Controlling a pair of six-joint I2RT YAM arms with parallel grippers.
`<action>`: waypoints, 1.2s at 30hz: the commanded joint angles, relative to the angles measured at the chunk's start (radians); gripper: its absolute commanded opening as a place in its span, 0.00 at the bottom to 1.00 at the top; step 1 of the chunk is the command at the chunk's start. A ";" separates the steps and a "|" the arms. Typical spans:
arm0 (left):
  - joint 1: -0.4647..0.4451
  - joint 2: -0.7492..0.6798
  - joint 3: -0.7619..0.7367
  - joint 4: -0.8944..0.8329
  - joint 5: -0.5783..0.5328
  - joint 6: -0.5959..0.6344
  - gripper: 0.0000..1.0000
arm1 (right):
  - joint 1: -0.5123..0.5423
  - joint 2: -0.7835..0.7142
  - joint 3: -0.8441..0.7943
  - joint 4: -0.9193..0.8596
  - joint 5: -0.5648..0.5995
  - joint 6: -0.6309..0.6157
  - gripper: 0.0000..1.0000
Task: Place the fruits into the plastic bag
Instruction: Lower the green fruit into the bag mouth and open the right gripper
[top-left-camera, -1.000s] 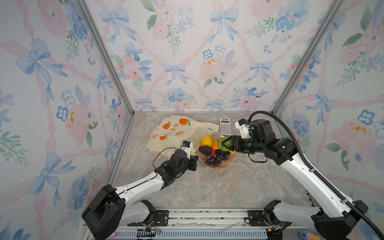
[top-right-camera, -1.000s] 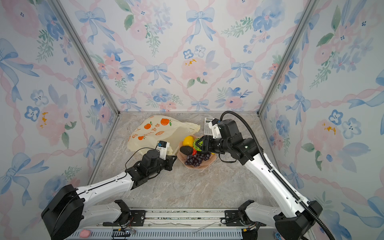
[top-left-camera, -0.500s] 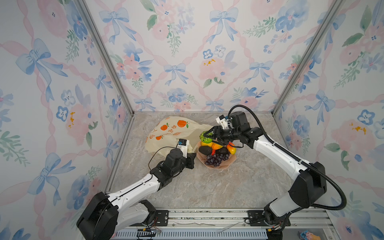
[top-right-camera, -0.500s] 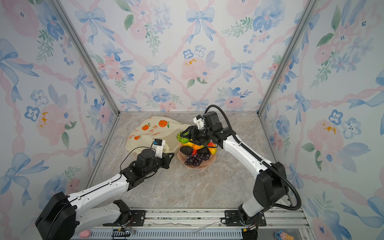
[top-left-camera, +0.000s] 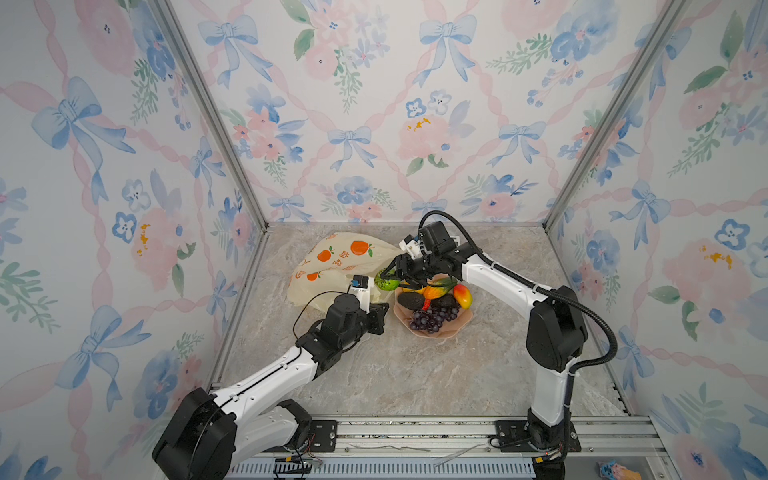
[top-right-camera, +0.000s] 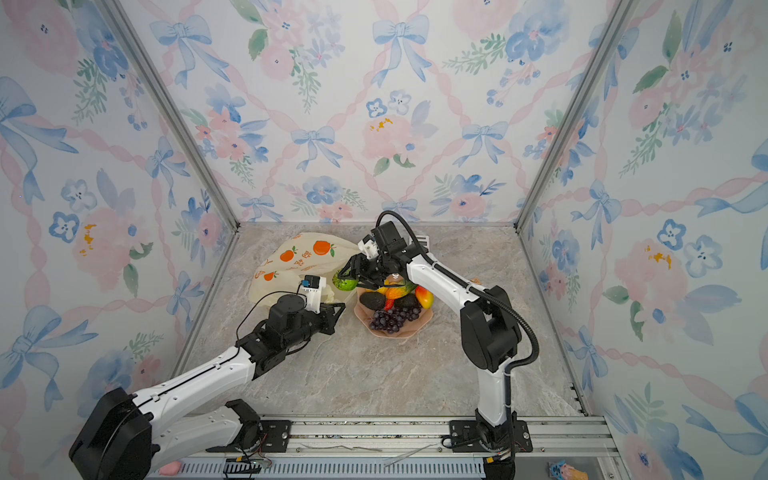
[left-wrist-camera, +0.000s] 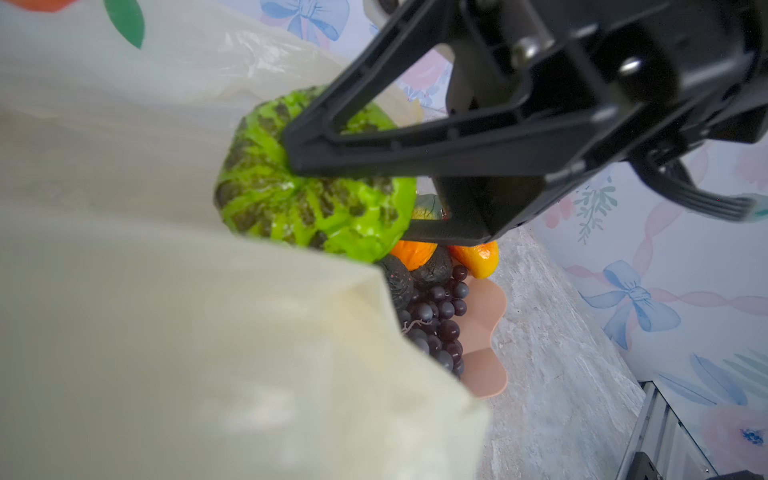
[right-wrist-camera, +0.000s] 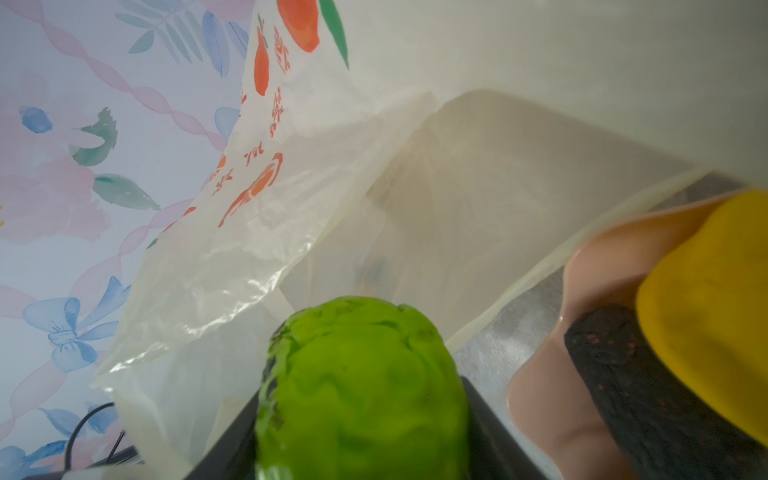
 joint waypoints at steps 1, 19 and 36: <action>0.006 0.007 0.029 -0.005 0.026 0.023 0.00 | 0.010 0.065 0.071 -0.066 0.020 -0.033 0.38; 0.006 0.052 0.029 0.036 0.072 0.068 0.00 | 0.053 0.413 0.478 -0.263 0.113 -0.038 0.40; 0.042 0.079 -0.015 0.102 0.108 0.054 0.00 | 0.069 0.501 0.567 -0.213 0.092 0.049 0.60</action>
